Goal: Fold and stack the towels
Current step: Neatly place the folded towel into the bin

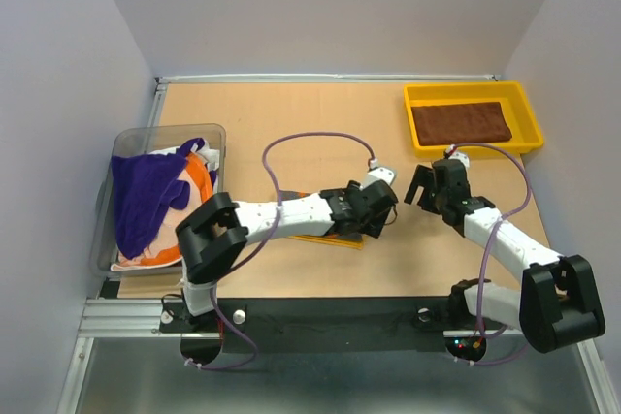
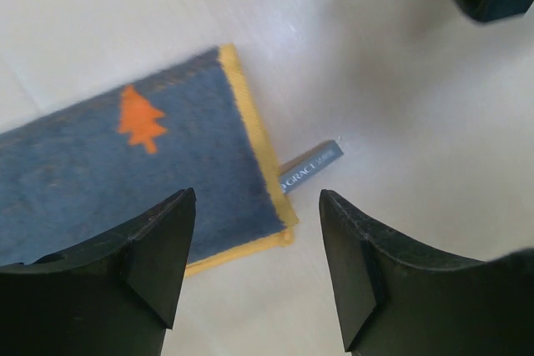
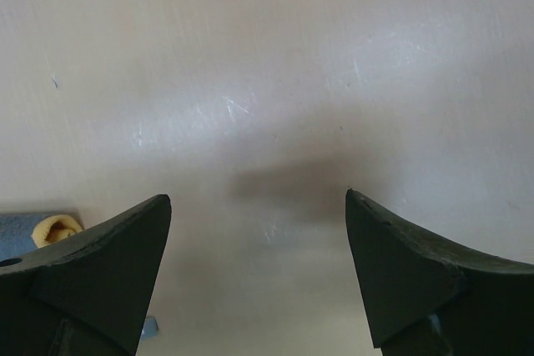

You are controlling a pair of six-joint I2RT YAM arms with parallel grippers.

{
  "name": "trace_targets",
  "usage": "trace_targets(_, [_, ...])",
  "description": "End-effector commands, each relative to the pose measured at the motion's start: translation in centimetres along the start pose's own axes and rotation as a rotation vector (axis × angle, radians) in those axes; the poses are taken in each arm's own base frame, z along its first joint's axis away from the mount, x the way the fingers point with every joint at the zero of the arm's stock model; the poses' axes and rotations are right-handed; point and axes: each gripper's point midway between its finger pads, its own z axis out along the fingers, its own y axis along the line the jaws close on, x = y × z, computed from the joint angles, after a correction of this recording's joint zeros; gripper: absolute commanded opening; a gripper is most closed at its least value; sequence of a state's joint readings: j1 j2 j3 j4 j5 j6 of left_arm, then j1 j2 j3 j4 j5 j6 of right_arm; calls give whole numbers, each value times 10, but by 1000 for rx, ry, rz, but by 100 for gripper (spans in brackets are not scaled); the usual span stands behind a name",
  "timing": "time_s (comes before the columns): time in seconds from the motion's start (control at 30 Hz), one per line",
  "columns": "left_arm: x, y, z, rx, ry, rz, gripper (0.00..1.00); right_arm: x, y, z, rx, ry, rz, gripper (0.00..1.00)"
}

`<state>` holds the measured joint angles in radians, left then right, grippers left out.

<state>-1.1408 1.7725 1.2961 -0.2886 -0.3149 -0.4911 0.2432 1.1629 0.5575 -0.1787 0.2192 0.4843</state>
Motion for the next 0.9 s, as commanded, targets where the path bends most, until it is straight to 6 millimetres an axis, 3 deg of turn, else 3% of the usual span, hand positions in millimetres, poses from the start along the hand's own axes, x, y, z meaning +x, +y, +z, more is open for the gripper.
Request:
trace_targets(0.0, [7, -6, 1, -45, 46, 144, 70, -10, 9, -10, -54, -3, -5, 90])
trace_targets(0.2, [24, -28, 12, -20, 84, 269, 66, -8, 14, -13, -89, 6, -10, 90])
trace_targets(0.3, [37, -29, 20, -38, 114, 324, 64, -4, 13, -11, -91, 20, -16, 90])
trace_targets(0.47, [57, -27, 26, -62, 163, 366, 55, -2, 14, -12, -99, 25, -17, 90])
trace_targets(0.77, [89, -14, 28, -105, 237, 409, 56, 0, 20, -13, -133, 39, -15, 90])
trace_targets(0.87, [98, -10, 29, -110, 261, 409, 45, 1, 25, -15, -163, 48, -13, 90])
